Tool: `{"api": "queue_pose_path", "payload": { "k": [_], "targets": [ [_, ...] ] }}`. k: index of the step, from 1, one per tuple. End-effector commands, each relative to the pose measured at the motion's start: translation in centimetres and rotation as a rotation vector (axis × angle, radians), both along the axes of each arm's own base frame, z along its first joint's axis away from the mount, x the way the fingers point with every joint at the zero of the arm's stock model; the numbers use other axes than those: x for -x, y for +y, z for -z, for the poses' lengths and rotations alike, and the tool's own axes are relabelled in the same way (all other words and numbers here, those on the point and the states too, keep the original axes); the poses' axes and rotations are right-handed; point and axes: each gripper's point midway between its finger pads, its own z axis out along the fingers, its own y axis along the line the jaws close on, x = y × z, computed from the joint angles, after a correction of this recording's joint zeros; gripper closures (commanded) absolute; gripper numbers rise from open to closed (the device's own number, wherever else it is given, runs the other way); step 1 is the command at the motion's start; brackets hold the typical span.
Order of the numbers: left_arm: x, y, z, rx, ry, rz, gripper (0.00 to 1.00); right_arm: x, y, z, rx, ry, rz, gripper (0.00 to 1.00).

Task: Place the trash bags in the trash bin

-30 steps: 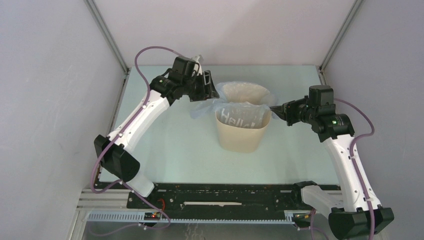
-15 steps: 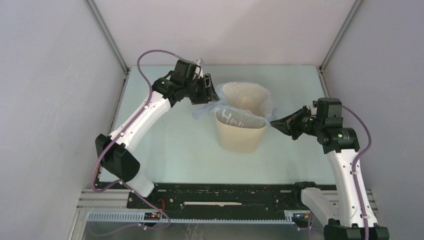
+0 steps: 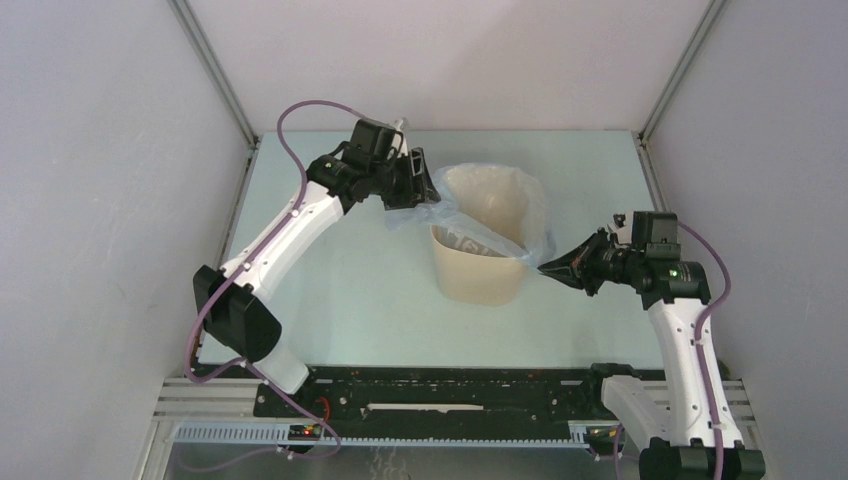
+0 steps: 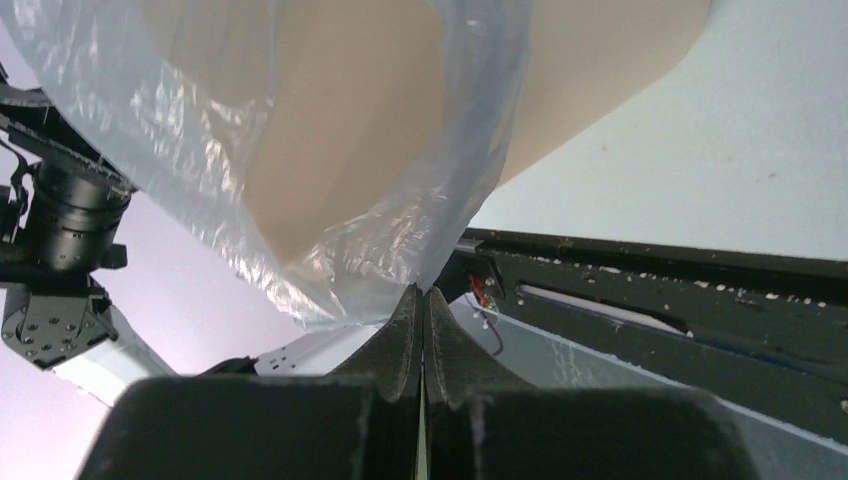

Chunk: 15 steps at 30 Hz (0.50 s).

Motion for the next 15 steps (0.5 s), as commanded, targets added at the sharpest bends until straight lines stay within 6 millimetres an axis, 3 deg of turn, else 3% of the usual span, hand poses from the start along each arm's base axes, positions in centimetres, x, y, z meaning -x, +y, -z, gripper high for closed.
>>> {"api": "queue_pose_path", "payload": {
  "k": [1, 5, 10, 13, 15],
  "targets": [
    [0.0, -0.5, -0.9, 0.009, -0.024, 0.040, 0.37, -2.7, -0.8, 0.3, 0.058, -0.098, -0.014, 1.00],
    [0.5, 0.0, -2.0, -0.007, -0.068, 0.067, 0.29, -4.2, -1.2, 1.7, 0.089, -0.083, -0.027, 1.00],
    [2.3, 1.5, -6.3, 0.020, -0.163, 0.063, 0.01, -4.0, -1.2, 2.0, 0.099, -0.081, -0.046, 1.00],
    [3.6, 4.0, -8.7, -0.001, -0.173, -0.047, 0.00, -3.8, -1.2, 1.5, 0.091, -0.093, -0.038, 1.00],
    [4.7, 6.3, -8.9, -0.032, -0.131, -0.172, 0.00, -3.8, -1.0, 1.2, 0.075, -0.095, -0.035, 1.00]
  ]
}}
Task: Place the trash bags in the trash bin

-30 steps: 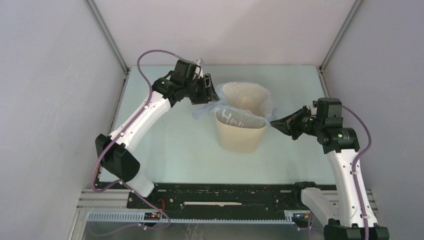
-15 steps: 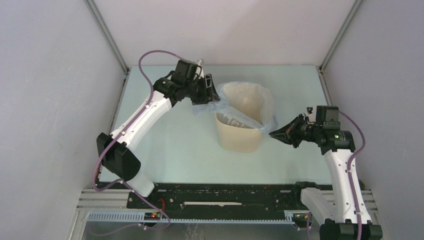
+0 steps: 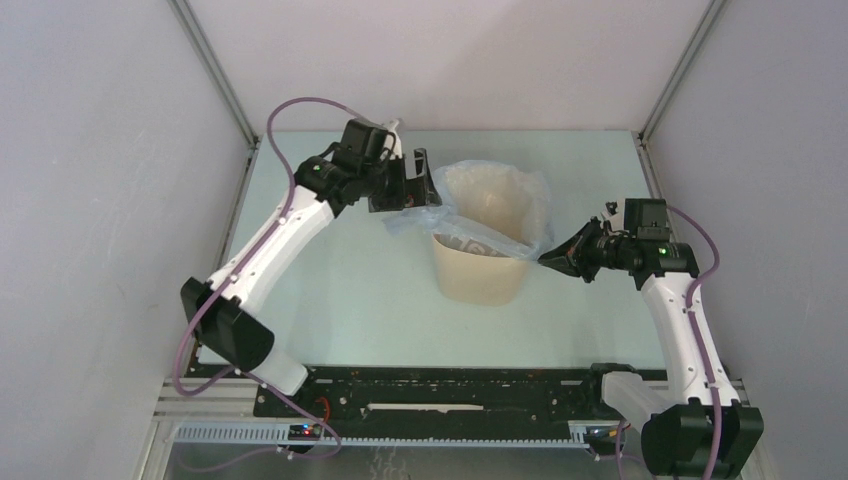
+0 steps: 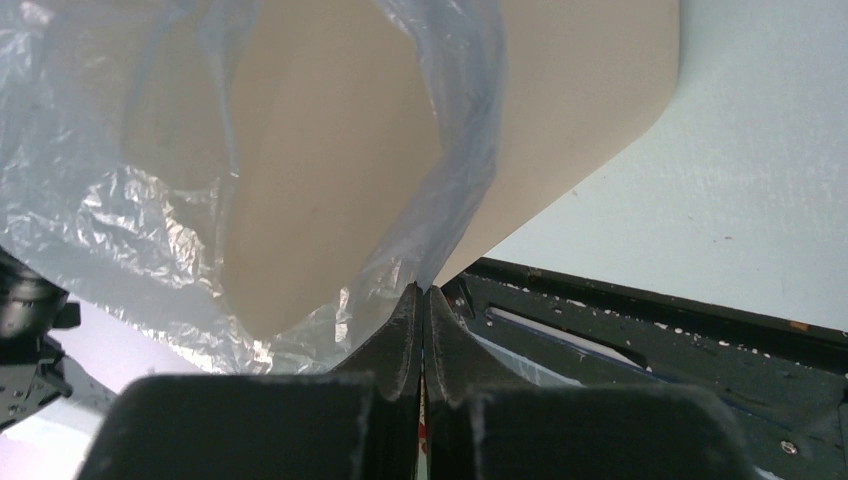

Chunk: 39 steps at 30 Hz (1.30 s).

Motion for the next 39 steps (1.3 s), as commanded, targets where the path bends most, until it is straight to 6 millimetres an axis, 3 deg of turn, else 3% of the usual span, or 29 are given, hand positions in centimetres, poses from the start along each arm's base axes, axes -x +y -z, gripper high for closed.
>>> {"api": "queue_pose_path", "payload": {
  "k": [1, 3, 7, 9, 14, 17, 21, 25, 29, 39],
  "targets": [
    [3.0, 5.2, -6.4, 0.007, -0.071, -0.235, 0.00, -0.3, -0.1, -1.2, 0.001, -0.071, 0.004, 1.00],
    [4.3, 6.8, -6.1, 0.004, -0.027, -0.326, 0.02, -0.5, 0.0, -1.6, -0.013, -0.085, 0.009, 1.00],
    [7.0, 7.4, -5.7, 0.081, 0.077, -0.406, 0.06, -0.5, 0.2, -1.8, -0.028, -0.085, -0.004, 1.00],
    [8.0, 6.3, -5.6, 0.168, 0.138, -0.399, 0.06, -0.4, 0.3, -1.7, -0.030, -0.083, -0.012, 1.00],
    [9.7, 0.1, -5.3, 0.546, 0.412, -0.321, 0.15, -0.3, 0.4, -2.0, -0.035, -0.095, -0.021, 1.00],
    [9.0, -0.4, -5.3, 0.696, 0.463, -0.398, 0.11, -0.3, 0.4, -2.1, -0.032, -0.100, -0.018, 1.00],
    [7.8, -0.3, -3.7, 0.747, 0.510, -0.503, 0.16, -0.2, 0.5, -2.5, -0.042, -0.110, -0.013, 1.00],
    [6.1, -0.5, -2.4, 0.777, 0.510, -0.545, 0.32, -0.1, 0.4, -2.6, -0.038, -0.121, -0.010, 1.00],
    [5.4, 0.1, -2.2, 0.715, 0.449, -0.555, 0.38, 0.1, 0.4, -2.7, -0.039, -0.124, -0.010, 1.00],
    [7.7, 1.2, -0.5, 0.683, 0.431, -0.482, 0.95, -0.2, 0.3, -2.2, -0.030, -0.105, -0.010, 1.00]
  ]
}}
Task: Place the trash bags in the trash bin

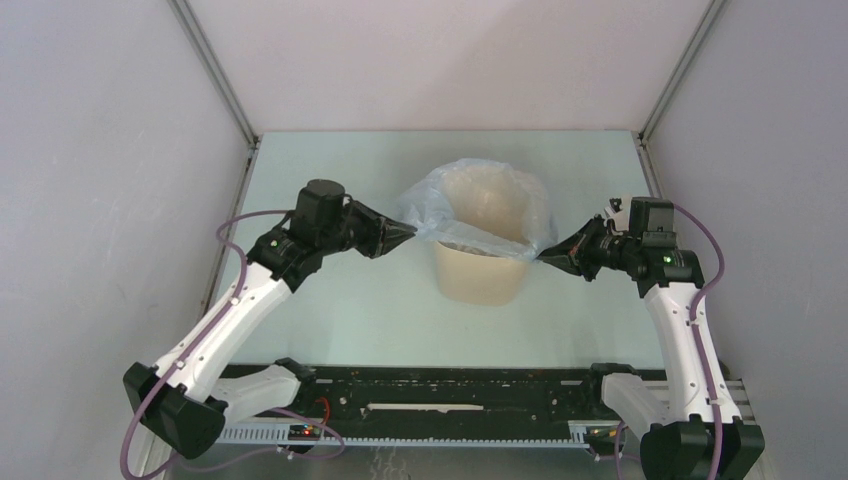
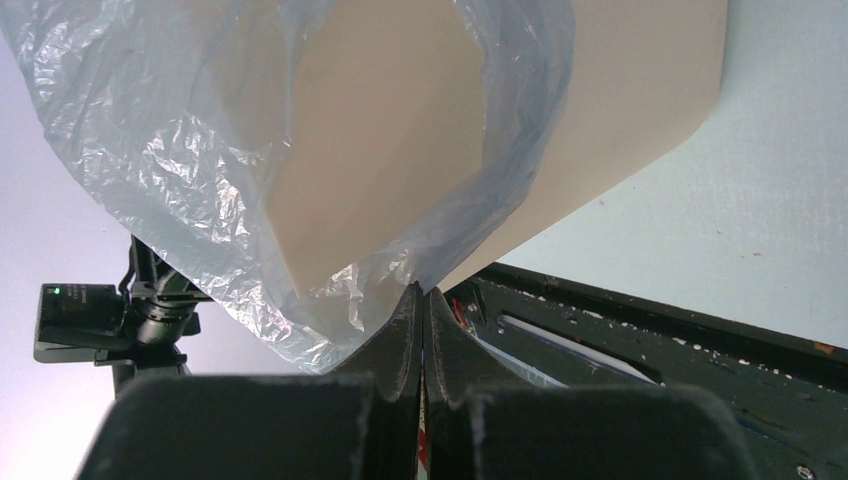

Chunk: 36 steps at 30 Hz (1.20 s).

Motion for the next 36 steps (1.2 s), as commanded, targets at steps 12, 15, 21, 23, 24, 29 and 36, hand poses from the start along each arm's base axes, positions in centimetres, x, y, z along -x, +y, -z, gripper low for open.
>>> {"api": "queue_pose_path", "payload": {
  "k": [12, 15, 21, 23, 24, 29, 36],
  "targets": [
    [2.4, -0.8, 1.1, 0.033, -0.112, 0.197, 1.00, 0.2, -0.6, 0.6, 0.042, 0.003, 0.001, 1.00],
    [3.2, -0.2, 1.4, 0.022, -0.102, 0.203, 1.00, 0.3, -0.8, 0.4, 0.039, -0.003, 0.014, 1.00],
    [4.2, 0.0, 2.4, 0.031, -0.075, 0.250, 1.00, 0.2, -0.9, 0.5, 0.039, -0.001, 0.017, 1.00],
    [4.2, 0.1, 2.8, 0.010, -0.071, 0.265, 1.00, 0.1, -1.0, 0.5, 0.039, 0.000, 0.018, 1.00],
    [4.4, 0.1, 3.1, 0.006, -0.064, 0.281, 1.00, 0.0, -1.0, 0.6, 0.039, 0.001, 0.017, 1.00],
    [4.5, -0.1, 4.0, 0.010, -0.038, 0.292, 1.00, 0.0, -1.2, 0.9, 0.039, 0.019, 0.021, 1.00],
    [4.9, 1.1, 4.8, -0.006, -0.019, 0.262, 1.00, 0.4, -1.3, 0.7, 0.038, 0.019, 0.030, 1.00]
  ]
}}
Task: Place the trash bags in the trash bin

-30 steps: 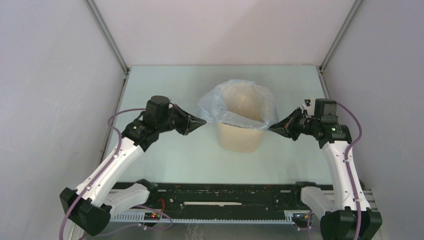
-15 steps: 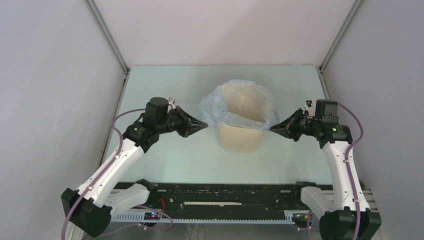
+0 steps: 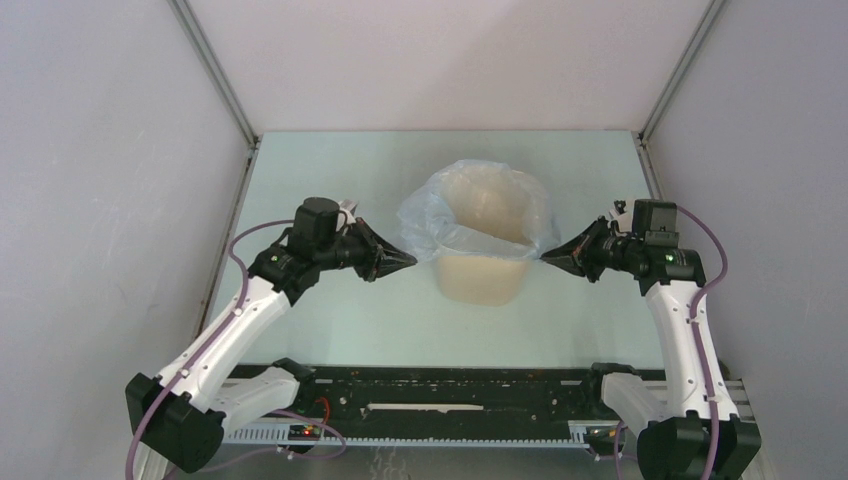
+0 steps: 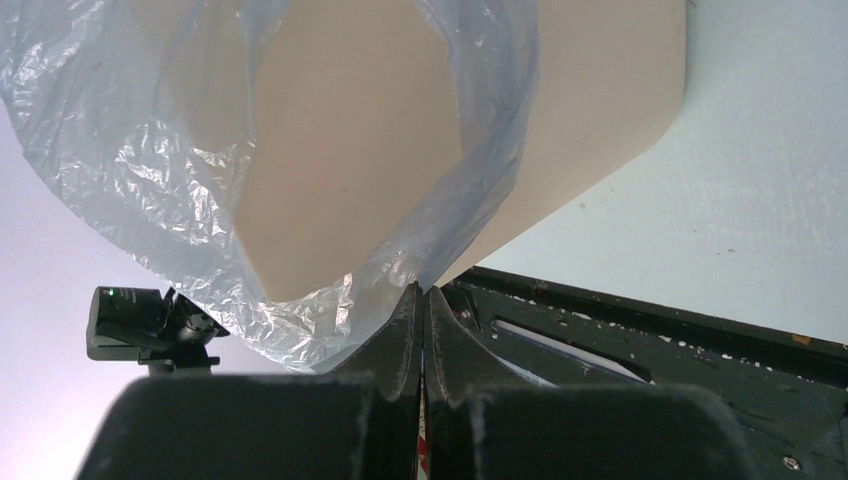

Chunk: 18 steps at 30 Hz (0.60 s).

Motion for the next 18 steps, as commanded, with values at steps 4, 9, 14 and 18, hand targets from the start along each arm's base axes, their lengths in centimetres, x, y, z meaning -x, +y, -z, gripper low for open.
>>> {"api": "queue_pose_path", "payload": {
  "k": [4, 9, 14, 18],
  "targets": [
    [-1.2, 0.3, 1.3, -0.025, -0.028, 0.014, 1.00, 0.0, -0.4, 0.2, 0.026, -0.013, -0.004, 1.00],
    [-3.9, 0.1, 1.5, -0.092, -0.094, 0.006, 1.00, -0.9, -0.7, 1.1, 0.053, -0.013, -0.019, 0.99],
    [-5.5, -0.6, 2.1, -0.155, -0.148, 0.089, 1.00, -1.3, -0.4, 1.5, 0.096, -0.109, -0.140, 0.82],
    [-5.5, -0.7, 2.2, -0.186, -0.172, 0.139, 1.00, 0.4, 0.4, 0.2, 0.096, -0.196, -0.244, 0.67]
  ]
}}
